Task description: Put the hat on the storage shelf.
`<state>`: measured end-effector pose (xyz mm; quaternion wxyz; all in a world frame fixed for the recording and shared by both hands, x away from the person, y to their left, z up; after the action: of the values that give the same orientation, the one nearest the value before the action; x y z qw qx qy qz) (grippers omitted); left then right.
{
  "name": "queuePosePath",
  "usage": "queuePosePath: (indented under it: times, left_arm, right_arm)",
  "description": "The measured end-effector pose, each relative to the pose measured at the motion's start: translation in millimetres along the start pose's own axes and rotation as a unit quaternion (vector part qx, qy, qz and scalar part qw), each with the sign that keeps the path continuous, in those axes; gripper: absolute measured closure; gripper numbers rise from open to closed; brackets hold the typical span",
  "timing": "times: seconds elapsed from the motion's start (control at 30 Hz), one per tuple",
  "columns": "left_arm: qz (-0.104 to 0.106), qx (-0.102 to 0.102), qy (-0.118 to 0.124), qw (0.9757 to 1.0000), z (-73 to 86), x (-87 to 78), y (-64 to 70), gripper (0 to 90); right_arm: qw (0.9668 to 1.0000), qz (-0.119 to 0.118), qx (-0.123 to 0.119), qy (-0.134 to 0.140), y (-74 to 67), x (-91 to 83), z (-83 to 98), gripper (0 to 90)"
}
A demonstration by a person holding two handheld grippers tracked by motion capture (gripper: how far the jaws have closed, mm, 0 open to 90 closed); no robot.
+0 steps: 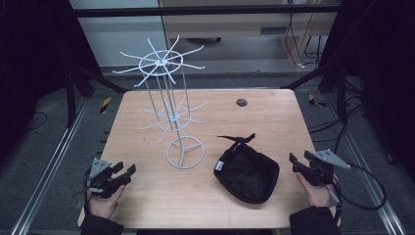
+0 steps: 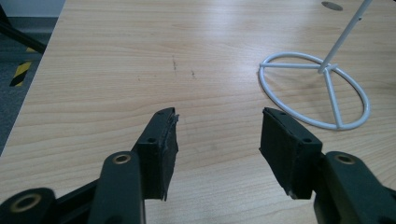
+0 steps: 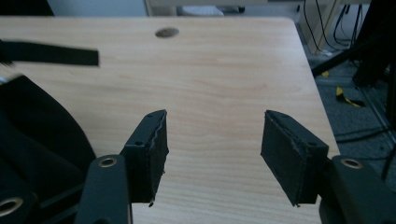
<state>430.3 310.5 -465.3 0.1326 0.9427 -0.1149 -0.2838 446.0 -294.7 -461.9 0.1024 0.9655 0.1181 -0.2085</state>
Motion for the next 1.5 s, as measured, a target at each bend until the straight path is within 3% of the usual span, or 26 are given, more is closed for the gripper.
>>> queuePosePath:
  times: [0.23, 0.4, 0.5, 0.63, 0.8, 1.13, 1.5]
  left_arm:
    - [-0.012, 0.018, 0.000, 0.9998, 0.6, -5.4, 3.9, 50.7]
    - [-0.015, 0.022, -0.002, 0.9996, 0.9, -5.7, 4.5, 50.9]
    - [-0.017, 0.028, -0.002, 0.9995, 1.0, -4.3, 5.1, 50.0]
    - [-0.015, 0.037, 0.000, 0.9992, 1.6, -3.0, 6.1, 47.2]
    - [-0.018, 0.046, -0.005, 0.9988, 2.2, -0.6, 7.4, 44.9]
    - [-0.023, 0.045, -0.020, 0.9985, 2.5, 5.1, 8.1, 43.5]
    - [-0.019, 0.047, -0.028, 0.9983, 2.9, 8.1, 9.9, 43.8]
  right_arm:
    - [0.9989, -0.034, 0.010, 0.030, -1.8, -23.9, -15.3, 49.7]
    - [0.9980, -0.057, 0.003, 0.028, -8.1, -32.7, -21.1, 51.1]
    - [0.9963, -0.084, -0.013, 0.016, -19.0, -36.0, -23.1, 51.1]
    - [0.9937, -0.106, -0.034, -0.002, -30.7, -32.0, -22.9, 49.9]
    - [0.9909, -0.126, -0.044, -0.018, -41.6, -27.3, -20.4, 48.1]
    - [0.9870, -0.144, -0.050, -0.050, -52.5, -16.2, -15.3, 51.7]
    - [0.9826, -0.161, -0.045, -0.081, -56.4, -3.9, -7.9, 62.5]
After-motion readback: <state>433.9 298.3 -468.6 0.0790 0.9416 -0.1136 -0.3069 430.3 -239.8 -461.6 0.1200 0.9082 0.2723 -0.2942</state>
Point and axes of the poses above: each handheld gripper's, and its own axes: x roughly forward along the jaws, z roughly out of its underside, y roughly to its right, the point moved 1 cm from there along x, roughly forward along the jaws, and after that the axes turned 14 degrees about -x, right-handed, at the moved point
